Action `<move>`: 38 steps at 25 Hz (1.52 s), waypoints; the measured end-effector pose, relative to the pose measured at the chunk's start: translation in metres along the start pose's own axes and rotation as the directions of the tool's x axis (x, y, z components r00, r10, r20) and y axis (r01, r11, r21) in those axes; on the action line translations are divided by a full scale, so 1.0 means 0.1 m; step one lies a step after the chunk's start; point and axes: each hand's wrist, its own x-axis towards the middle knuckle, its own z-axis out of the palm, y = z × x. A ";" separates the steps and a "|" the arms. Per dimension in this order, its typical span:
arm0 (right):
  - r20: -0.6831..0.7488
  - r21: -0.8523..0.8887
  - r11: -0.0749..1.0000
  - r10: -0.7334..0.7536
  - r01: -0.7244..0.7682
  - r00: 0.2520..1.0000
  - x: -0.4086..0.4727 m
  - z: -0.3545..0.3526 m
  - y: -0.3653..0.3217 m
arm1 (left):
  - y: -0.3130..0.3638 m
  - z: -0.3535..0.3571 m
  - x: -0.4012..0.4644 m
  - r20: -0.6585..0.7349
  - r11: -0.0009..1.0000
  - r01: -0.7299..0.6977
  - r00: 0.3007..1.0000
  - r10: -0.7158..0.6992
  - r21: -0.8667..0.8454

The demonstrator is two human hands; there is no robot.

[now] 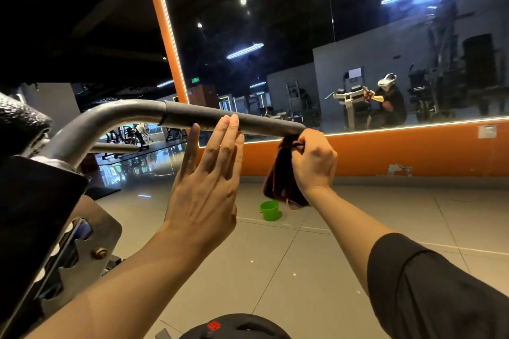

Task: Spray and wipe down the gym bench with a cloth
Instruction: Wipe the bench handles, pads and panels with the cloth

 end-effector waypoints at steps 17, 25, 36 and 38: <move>-0.036 0.305 0.852 -0.436 0.425 0.899 0.04 -0.44 -1.19 | -0.27 -0.51 -0.45 0.005 0.970 0.219 0.975 -0.220 -0.108; 0.073 0.347 0.808 -0.530 0.477 0.845 0.08 -0.56 -1.56 | -0.24 -0.70 -0.46 0.028 0.924 0.306 0.951 -0.308 -0.229; 0.134 0.131 0.923 -0.377 0.361 0.916 0.12 -0.56 -1.27 | -0.27 -0.75 -0.36 0.037 0.949 0.248 0.969 -0.246 -0.196; 0.219 0.029 0.996 0.076 -0.085 0.973 0.18 -0.60 -0.98 | -0.29 -0.77 -0.36 0.044 0.951 0.233 0.973 -0.228 -0.206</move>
